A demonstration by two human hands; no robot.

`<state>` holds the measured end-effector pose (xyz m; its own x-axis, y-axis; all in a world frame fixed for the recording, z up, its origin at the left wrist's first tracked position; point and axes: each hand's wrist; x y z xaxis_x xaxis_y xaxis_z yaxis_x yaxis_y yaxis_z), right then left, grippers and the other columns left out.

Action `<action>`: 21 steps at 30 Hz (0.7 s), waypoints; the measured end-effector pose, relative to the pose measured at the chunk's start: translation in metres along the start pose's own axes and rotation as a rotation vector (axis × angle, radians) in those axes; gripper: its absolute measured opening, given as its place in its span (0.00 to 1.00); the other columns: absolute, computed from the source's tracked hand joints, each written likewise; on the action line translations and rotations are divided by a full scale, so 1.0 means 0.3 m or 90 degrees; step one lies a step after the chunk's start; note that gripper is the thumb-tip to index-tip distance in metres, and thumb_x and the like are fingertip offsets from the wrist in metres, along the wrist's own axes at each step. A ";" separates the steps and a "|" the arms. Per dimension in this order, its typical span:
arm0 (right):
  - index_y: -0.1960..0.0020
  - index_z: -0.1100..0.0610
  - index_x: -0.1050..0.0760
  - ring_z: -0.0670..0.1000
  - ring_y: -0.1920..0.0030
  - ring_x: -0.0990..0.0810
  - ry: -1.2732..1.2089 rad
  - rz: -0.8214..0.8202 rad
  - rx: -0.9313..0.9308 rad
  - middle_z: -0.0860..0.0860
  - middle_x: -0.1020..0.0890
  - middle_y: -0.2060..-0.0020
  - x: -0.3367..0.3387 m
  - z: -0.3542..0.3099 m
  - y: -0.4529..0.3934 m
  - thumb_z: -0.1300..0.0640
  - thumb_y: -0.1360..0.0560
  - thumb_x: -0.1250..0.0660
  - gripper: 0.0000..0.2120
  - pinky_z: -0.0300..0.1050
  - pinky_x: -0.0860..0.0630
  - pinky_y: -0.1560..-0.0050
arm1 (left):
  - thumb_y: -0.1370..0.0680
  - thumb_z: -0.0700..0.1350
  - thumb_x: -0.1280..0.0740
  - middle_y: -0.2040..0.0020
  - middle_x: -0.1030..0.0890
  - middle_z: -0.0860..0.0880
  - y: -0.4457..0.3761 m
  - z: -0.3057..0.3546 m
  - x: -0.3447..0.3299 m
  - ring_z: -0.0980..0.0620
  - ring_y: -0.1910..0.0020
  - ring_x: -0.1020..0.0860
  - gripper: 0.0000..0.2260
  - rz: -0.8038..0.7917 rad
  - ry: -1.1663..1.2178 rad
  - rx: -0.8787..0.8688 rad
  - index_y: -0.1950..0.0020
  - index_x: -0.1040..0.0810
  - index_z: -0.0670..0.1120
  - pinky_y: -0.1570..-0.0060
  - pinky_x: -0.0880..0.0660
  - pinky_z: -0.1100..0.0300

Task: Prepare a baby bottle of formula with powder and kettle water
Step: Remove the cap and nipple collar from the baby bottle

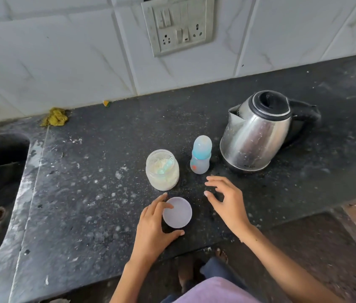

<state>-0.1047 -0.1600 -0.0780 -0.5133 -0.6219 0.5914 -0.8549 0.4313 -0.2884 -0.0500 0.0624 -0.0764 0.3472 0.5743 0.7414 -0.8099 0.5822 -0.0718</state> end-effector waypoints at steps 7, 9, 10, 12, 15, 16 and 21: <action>0.38 0.57 0.24 0.45 0.43 0.21 -0.067 0.044 -0.139 0.50 0.20 0.43 0.006 -0.016 -0.079 0.56 0.31 0.23 0.23 0.46 0.20 0.44 | 0.25 0.57 0.34 0.37 0.24 0.60 -0.068 0.165 0.033 0.62 0.41 0.24 0.15 0.070 0.125 -0.036 0.41 0.29 0.57 0.45 0.24 0.59; 0.32 0.56 0.29 0.47 0.38 0.24 -0.078 0.008 -0.195 0.51 0.23 0.37 -0.020 -0.014 -0.134 0.50 0.33 0.22 0.33 0.46 0.24 0.39 | 0.24 0.51 0.31 0.38 0.23 0.59 -0.110 0.204 0.030 0.61 0.40 0.25 0.15 0.096 0.165 -0.030 0.39 0.28 0.54 0.43 0.25 0.60; 0.31 0.56 0.32 0.47 0.36 0.25 -0.094 -0.009 -0.214 0.50 0.24 0.35 -0.034 -0.017 -0.157 0.47 0.34 0.22 0.37 0.46 0.26 0.37 | 0.24 0.47 0.30 0.39 0.23 0.59 -0.130 0.219 0.028 0.61 0.39 0.25 0.15 0.107 0.182 -0.022 0.38 0.27 0.52 0.42 0.25 0.59; 0.30 0.53 0.33 0.46 0.35 0.26 -0.136 -0.018 -0.228 0.47 0.25 0.35 -0.062 -0.024 -0.194 0.45 0.36 0.22 0.39 0.44 0.27 0.37 | 0.23 0.42 0.31 0.39 0.23 0.59 -0.168 0.247 0.022 0.61 0.38 0.25 0.16 0.123 0.209 -0.020 0.36 0.27 0.49 0.41 0.25 0.59; 0.35 0.54 0.31 0.43 0.42 0.23 -0.155 0.019 -0.205 0.44 0.22 0.42 -0.082 -0.040 -0.229 0.49 0.36 0.22 0.34 0.40 0.25 0.43 | 0.22 0.39 0.33 0.38 0.24 0.58 -0.210 0.286 0.012 0.59 0.36 0.27 0.17 0.130 0.252 -0.045 0.37 0.29 0.53 0.38 0.29 0.62; 0.36 0.55 0.30 0.43 0.44 0.23 -0.151 0.026 -0.197 0.44 0.21 0.45 -0.082 -0.043 -0.240 0.51 0.35 0.22 0.31 0.41 0.24 0.44 | 0.22 0.39 0.33 0.36 0.26 0.59 -0.222 0.296 0.007 0.58 0.34 0.28 0.18 0.125 0.260 -0.050 0.36 0.30 0.53 0.37 0.30 0.61; 0.38 0.53 0.28 0.44 0.44 0.20 -0.240 -0.093 -0.205 0.45 0.20 0.46 -0.004 -0.022 -0.251 0.53 0.32 0.22 0.26 0.42 0.22 0.44 | 0.21 0.40 0.34 0.28 0.35 0.59 -0.261 0.332 -0.014 0.57 0.25 0.39 0.22 0.122 0.254 -0.066 0.29 0.36 0.50 0.29 0.39 0.62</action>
<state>-0.0391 -0.1874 -0.0521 -0.4333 -0.8573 0.2779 -0.8832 0.4653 0.0583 -0.0352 -0.0428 -0.0074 0.3674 0.8421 0.3948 -0.8325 0.4870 -0.2642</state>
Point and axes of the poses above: each hand's wrist, its own y-axis away from the middle knuckle, its own x-axis out of the back of the hand, z = x × y
